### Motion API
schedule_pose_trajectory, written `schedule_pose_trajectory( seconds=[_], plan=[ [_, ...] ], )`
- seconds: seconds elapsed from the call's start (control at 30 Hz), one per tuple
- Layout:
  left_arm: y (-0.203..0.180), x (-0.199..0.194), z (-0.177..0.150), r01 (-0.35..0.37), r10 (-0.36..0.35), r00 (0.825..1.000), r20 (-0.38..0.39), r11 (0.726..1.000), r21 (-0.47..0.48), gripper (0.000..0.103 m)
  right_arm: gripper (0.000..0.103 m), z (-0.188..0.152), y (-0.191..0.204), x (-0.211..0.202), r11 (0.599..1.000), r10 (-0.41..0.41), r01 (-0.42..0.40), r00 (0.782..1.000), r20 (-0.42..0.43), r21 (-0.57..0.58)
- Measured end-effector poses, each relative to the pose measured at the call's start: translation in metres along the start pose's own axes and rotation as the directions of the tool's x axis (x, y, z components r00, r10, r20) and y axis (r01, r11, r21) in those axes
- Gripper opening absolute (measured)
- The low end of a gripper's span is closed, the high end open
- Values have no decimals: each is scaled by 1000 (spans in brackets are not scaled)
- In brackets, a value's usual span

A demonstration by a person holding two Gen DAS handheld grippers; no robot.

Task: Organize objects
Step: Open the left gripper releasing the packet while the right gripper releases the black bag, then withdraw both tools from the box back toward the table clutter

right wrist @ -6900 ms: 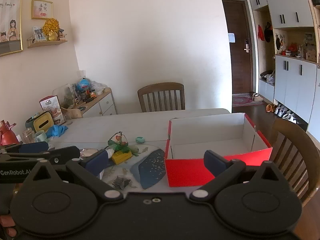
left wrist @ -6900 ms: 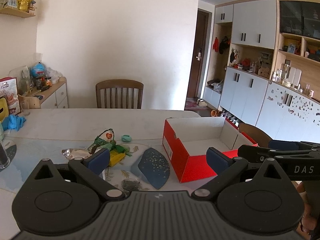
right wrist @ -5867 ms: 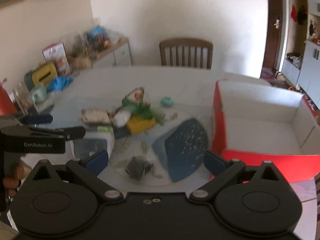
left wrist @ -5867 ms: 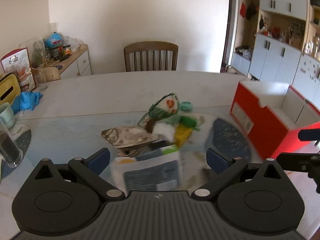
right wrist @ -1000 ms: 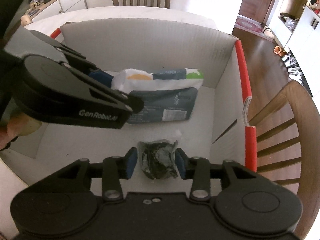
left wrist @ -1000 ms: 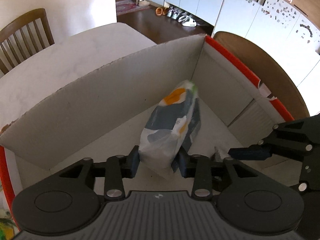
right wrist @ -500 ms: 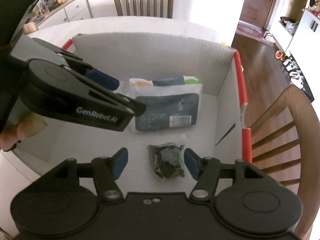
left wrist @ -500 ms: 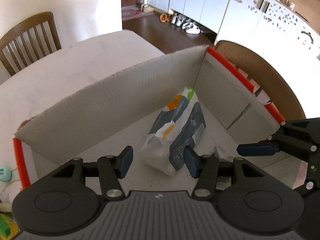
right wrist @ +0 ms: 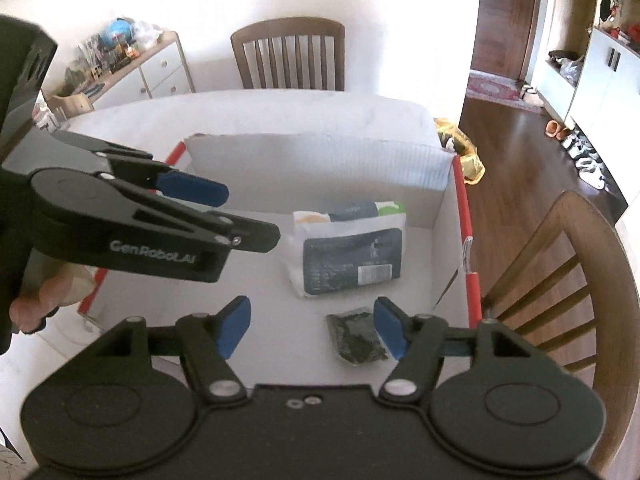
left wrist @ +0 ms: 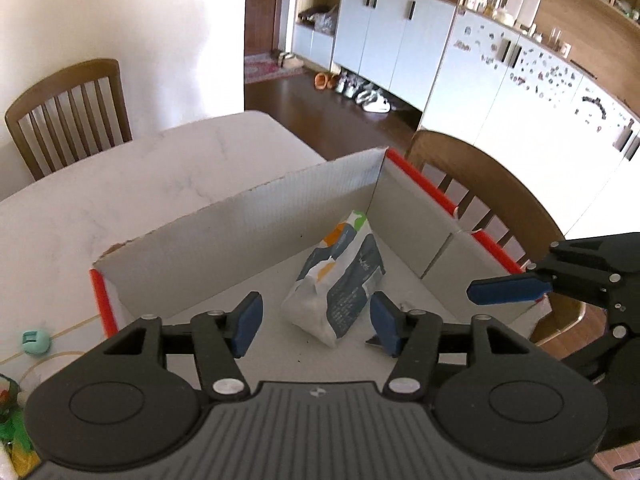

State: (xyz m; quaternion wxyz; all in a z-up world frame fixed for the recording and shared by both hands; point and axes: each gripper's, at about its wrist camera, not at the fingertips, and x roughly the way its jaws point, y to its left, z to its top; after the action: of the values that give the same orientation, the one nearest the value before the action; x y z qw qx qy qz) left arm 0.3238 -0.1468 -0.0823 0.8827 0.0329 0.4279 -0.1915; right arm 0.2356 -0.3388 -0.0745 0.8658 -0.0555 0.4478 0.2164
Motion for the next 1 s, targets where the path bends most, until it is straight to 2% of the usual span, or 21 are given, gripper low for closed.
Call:
schedule_pose_trajectory(
  seconds=[0.23,0.3,0.4,0.53,0.87,1.0],
  plan=[
    [1,-37,-10,8,-9,998,67,1000,8,59,70,-4,10,-21,999,20,-22,998,52,31],
    [1,-50,-13,9,-11,996,91,1000,12,63,72,-5,14,-26,999,25,-28,997,69,37],
    [3,-67,-19,-6,5,993,122,1000,10,65,78,-7,22,-35,998,31,-35,995,96,46],
    [10,-87,-27,-18,18,988,155,1000,3,65,81,-8,34,-44,998,32,-39,991,126,54],
    [28,-124,-56,-29,32,979,200,999,-19,80,99,-15,66,-60,998,20,-31,980,200,56],
    [41,-135,-69,-35,42,977,209,999,-39,84,101,-16,81,-63,998,25,-36,975,223,46]
  ],
)
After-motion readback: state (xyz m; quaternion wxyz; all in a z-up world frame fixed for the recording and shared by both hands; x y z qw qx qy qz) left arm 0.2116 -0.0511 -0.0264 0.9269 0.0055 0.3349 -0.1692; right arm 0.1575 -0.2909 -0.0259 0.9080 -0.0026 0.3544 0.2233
